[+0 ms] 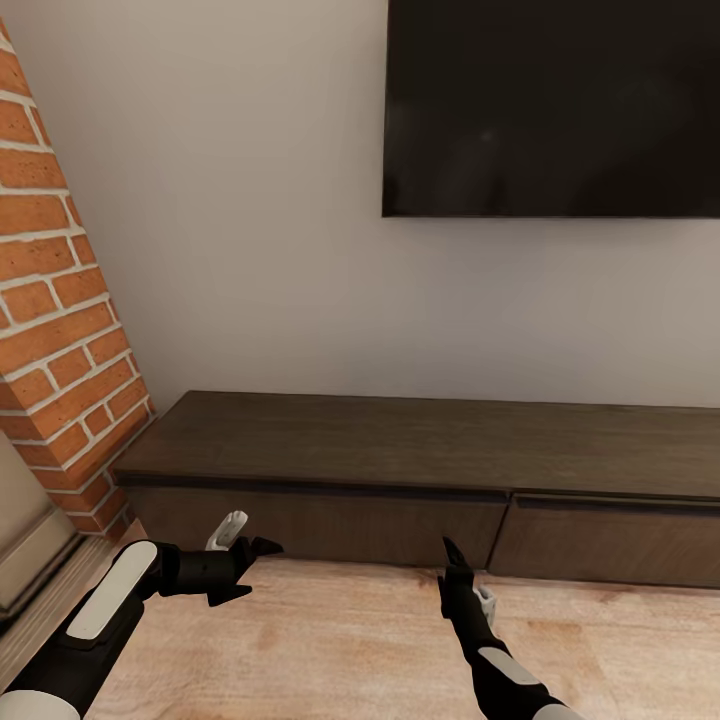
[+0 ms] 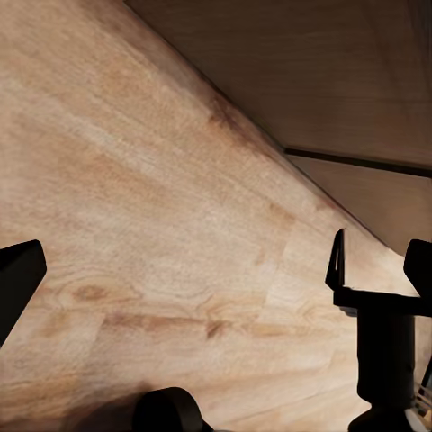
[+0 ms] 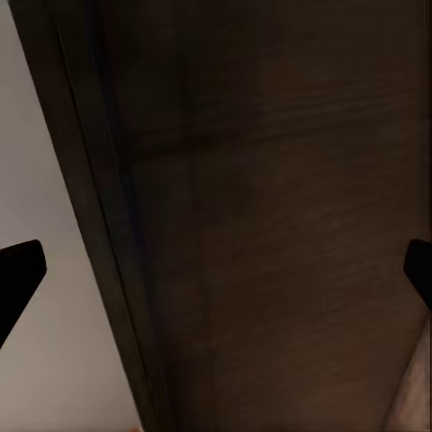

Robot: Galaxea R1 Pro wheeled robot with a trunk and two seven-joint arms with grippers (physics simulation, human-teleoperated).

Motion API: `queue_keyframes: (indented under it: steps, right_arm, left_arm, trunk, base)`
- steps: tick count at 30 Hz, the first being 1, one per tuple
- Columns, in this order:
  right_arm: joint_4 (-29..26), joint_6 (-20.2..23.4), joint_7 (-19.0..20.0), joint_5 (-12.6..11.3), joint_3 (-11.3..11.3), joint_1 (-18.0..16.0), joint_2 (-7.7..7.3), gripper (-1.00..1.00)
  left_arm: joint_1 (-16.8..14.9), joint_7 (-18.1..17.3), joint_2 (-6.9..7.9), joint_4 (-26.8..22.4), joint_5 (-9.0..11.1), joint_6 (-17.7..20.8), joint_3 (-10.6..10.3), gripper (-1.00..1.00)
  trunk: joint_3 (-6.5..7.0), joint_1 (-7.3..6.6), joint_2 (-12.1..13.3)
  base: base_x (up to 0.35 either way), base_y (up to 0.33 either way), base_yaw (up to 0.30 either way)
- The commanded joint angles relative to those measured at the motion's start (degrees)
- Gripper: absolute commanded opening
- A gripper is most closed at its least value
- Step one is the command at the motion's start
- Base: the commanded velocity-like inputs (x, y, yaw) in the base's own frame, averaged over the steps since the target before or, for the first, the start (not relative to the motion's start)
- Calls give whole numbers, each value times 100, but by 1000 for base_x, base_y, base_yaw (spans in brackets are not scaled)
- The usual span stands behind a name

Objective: Place each of the two pumpkins and all three candles from the living room inside a cabinet in the living room (use any cabinet), then make sure every cabinet is closed, and position the cauldron so it is next to a table in the living room.

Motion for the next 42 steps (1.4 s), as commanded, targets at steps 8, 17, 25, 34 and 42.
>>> queue_keyframes:
  steps: [8, 17, 25, 34, 42]
  right_arm:
    - [18, -5, 54, -61, 40, -4, -2, 100]
    - [16, -6, 116, -59, 40, -4, 2, 100]
    - [-44, -6, 161, -59, 45, -4, 0, 100]
    - [-52, -6, 166, -51, 48, -4, 1, 100]
    - [-53, -6, 165, -50, 49, -4, 2, 100]
  left_arm:
    - [-3, 56, -1, -5, 60, -2, -10, 100]
    - [-3, 56, -5, -5, 60, -2, -40, 100]
    - [-3, 56, -9, -5, 60, -2, -106, 100]
    - [-3, 56, -4, -5, 60, -3, -112, 100]
    - [-3, 56, -7, -5, 60, -2, -115, 100]
  trunk:
    - [-5, -1, -2]
    - [-5, -1, -2]
    - [-5, -1, -2]
    - [-5, -1, -2]
    - [-5, -1, -2]
  base:
    - [41, 0, 0]
    - [80, 0, 0]
    - [43, 0, 0]
    - [59, 0, 0]
    - [88, 0, 0]
